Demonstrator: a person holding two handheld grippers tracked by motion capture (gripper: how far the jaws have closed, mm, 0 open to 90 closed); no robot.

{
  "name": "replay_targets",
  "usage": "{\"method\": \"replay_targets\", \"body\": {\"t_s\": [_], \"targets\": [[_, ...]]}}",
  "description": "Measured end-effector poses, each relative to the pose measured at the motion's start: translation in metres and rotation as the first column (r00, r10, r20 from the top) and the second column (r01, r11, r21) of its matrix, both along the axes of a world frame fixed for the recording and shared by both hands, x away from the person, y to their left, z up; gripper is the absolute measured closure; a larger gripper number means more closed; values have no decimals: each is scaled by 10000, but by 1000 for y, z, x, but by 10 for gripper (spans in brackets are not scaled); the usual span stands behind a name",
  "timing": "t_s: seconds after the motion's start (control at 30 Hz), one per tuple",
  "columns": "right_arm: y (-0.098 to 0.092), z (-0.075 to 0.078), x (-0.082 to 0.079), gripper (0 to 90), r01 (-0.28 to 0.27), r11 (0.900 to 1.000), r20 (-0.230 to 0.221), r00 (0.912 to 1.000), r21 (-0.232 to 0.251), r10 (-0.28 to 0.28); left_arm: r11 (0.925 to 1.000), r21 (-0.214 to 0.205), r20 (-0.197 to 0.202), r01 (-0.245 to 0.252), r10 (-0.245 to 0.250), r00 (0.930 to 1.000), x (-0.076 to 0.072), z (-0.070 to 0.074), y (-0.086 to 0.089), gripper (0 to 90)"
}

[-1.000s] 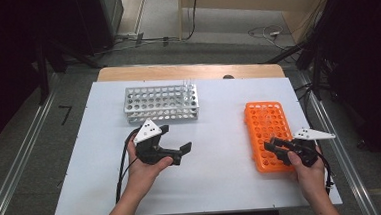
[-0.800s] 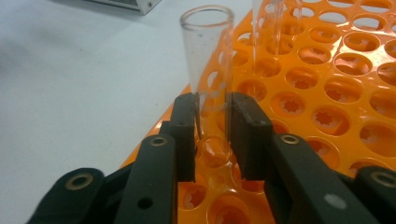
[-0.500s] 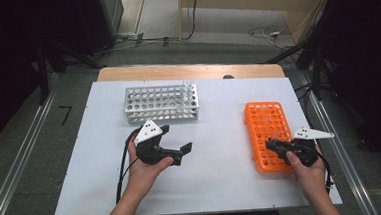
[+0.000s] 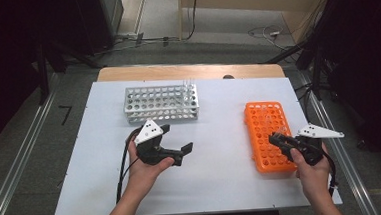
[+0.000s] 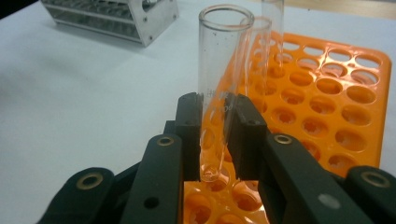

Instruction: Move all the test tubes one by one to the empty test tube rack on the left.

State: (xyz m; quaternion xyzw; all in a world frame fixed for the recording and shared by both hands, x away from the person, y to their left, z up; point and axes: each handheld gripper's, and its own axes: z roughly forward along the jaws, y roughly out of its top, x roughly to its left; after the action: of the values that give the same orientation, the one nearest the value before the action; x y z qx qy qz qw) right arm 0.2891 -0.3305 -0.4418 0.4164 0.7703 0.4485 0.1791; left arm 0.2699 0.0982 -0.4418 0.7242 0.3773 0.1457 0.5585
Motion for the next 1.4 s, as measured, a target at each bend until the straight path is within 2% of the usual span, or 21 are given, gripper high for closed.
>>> {"method": "replay_targets", "body": {"t_s": [0.23,0.47,0.83,1.07,1.4], "targets": [[7,7,-4,730,-280,9990,198,9994,342,273,10000,-22,26,92,-92,10000,-1,2,-3,0],[26,9,-10,730,-975,9946,239,9950,360,967,9998,-17,58,201,-201,9998,-3,3,-6,0],[61,2,-16,730,-1931,9804,93,9812,389,1928,9990,-70,37,445,-445,9990,-5,4,-12,0],[81,-2,-19,730,-2459,9687,49,9693,336,2459,9979,-110,54,641,-640,9979,-7,6,-17,0],[103,-5,-24,730,-2963,9546,-12,9551,303,2964,9938,-184,0,1094,-1094,9940,-11,6,-27,0]]}}
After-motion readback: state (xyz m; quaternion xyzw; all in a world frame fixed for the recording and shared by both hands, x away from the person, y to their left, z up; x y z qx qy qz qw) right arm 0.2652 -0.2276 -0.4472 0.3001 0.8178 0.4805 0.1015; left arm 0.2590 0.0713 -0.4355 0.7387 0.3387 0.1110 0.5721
